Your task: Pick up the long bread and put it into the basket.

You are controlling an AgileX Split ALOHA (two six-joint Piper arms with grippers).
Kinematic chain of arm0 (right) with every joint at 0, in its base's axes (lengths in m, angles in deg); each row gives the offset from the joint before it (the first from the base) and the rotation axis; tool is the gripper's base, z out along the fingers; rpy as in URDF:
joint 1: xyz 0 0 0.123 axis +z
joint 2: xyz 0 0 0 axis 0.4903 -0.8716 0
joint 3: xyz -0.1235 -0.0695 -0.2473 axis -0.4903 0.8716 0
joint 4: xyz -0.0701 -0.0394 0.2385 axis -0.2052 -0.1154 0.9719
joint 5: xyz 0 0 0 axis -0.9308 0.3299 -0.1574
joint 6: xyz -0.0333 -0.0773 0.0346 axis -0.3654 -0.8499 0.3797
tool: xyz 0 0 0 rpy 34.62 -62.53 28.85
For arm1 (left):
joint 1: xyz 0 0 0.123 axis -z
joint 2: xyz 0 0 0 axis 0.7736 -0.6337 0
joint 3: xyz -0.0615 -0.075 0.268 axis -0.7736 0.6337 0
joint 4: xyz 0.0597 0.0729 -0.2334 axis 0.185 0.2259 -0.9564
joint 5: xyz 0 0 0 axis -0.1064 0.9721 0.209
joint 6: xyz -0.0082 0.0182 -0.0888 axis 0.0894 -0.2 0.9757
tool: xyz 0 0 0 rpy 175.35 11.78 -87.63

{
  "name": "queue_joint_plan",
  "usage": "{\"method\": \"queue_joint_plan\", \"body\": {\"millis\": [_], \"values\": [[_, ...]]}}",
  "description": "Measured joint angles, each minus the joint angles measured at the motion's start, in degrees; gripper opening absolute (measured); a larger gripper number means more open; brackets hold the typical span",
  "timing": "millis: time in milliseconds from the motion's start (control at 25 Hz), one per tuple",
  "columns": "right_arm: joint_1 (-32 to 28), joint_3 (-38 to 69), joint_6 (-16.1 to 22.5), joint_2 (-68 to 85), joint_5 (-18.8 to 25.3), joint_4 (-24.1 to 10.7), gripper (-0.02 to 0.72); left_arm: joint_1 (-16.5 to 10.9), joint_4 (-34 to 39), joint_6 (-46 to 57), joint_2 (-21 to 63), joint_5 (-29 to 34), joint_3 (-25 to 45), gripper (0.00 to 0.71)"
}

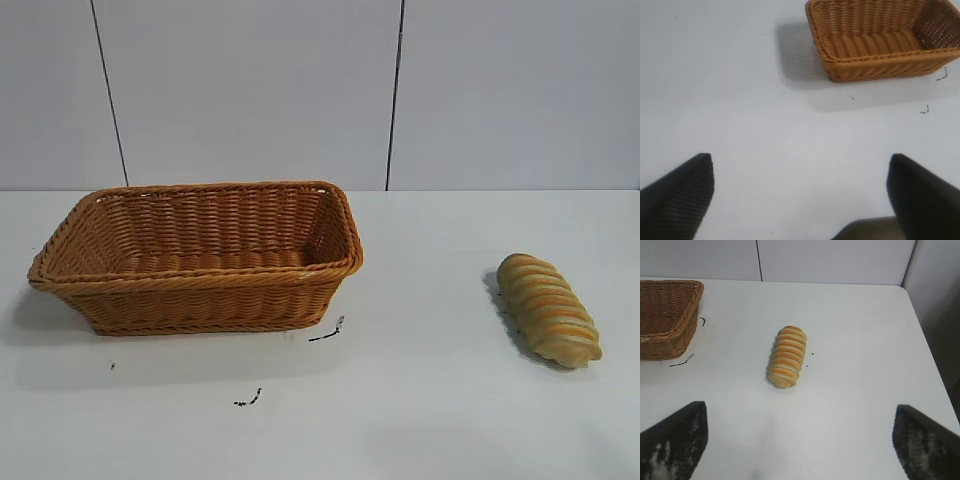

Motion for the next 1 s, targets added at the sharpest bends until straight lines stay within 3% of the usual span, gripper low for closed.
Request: {"method": "queue_joint_plan", "body": {"millis": [360, 520, 1000], "values": [[0.0, -0.1, 0.0, 0.0, -0.3, -0.3, 0.690, 0.0, 0.0, 0.0, 0.0, 0.0, 0.0, 0.692], [0.0, -1.4, 1.4, -1.5, -2.4, -0.4, 0.690, 0.0, 0.0, 0.0, 0.0, 0.0, 0.0, 0.692], [0.0, -11.7, 1.7, -41.6, -8.3, -0.4, 0.690, 0.0, 0.0, 0.0, 0.0, 0.0, 0.0, 0.692]]}}
